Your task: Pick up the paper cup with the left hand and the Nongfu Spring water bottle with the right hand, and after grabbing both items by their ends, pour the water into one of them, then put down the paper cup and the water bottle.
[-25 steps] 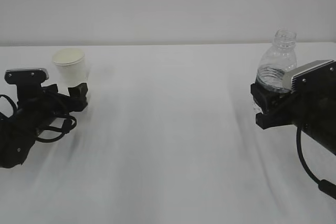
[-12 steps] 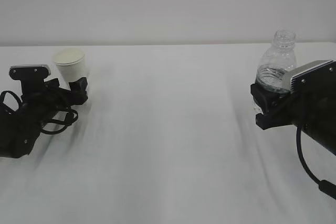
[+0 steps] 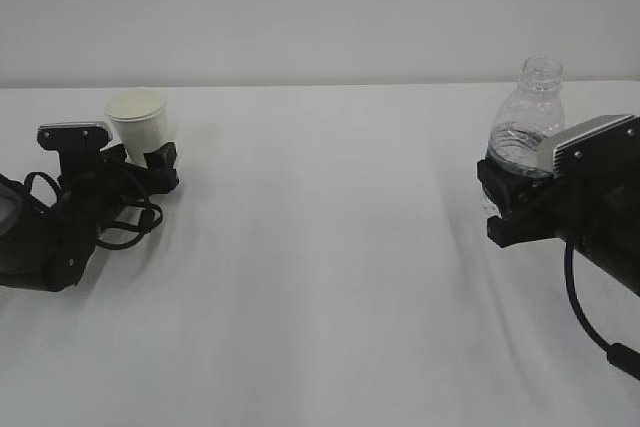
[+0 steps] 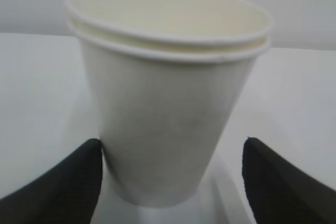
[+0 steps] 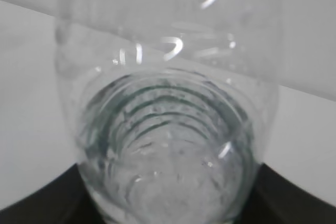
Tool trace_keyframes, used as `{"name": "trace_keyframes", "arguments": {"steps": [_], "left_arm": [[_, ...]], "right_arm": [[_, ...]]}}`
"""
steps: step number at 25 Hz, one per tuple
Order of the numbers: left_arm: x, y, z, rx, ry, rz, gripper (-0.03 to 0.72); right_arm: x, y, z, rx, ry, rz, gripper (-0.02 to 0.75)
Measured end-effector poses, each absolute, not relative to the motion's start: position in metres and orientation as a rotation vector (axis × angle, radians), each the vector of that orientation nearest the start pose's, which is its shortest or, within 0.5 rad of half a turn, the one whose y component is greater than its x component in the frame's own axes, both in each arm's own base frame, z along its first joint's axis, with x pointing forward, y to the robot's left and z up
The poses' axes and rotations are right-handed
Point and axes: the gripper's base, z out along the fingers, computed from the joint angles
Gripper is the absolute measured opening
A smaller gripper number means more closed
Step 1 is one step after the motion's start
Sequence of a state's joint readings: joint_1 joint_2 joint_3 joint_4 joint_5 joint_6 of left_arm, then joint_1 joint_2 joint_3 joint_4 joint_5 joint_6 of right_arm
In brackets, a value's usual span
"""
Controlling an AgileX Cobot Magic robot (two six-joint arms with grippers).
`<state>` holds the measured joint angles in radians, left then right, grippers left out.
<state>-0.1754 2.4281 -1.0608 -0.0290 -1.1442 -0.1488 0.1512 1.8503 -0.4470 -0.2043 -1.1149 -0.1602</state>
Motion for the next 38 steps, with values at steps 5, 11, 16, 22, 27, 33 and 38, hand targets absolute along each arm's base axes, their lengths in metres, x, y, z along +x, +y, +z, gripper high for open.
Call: {"name": "trace_keyframes", "arguments": {"steps": [5, 11, 16, 22, 27, 33, 38], "left_arm": [[0.423, -0.072, 0.034, -0.009, 1.691, -0.229, 0.593], [0.428, -0.065, 0.037, -0.005, 1.673, -0.225, 0.594], [0.436, -0.056, 0.042, 0.044, 1.645, -0.231, 0.608], [0.438, -0.055, 0.044, 0.079, 1.637, -0.241, 0.666], [0.438, -0.056, 0.044, 0.085, 1.636, -0.244, 0.668], [0.449, -0.057, 0.053, 0.09, 1.59, -0.245, 0.666], [0.45, -0.057, 0.053, 0.091, 1.589, -0.245, 0.659]], "right_arm": [[0.281, 0.06, 0.128, -0.483, 1.711, 0.091, 0.425], [0.281, 0.06, 0.128, -0.483, 1.711, 0.091, 0.425], [0.281, 0.06, 0.128, -0.484, 1.711, 0.09, 0.424], [0.281, 0.06, 0.128, -0.485, 1.71, 0.089, 0.424], [0.281, 0.06, 0.128, -0.485, 1.71, 0.089, 0.424], [0.281, 0.06, 0.128, -0.485, 1.71, 0.089, 0.423], [0.281, 0.06, 0.128, -0.485, 1.71, 0.089, 0.423]]}}
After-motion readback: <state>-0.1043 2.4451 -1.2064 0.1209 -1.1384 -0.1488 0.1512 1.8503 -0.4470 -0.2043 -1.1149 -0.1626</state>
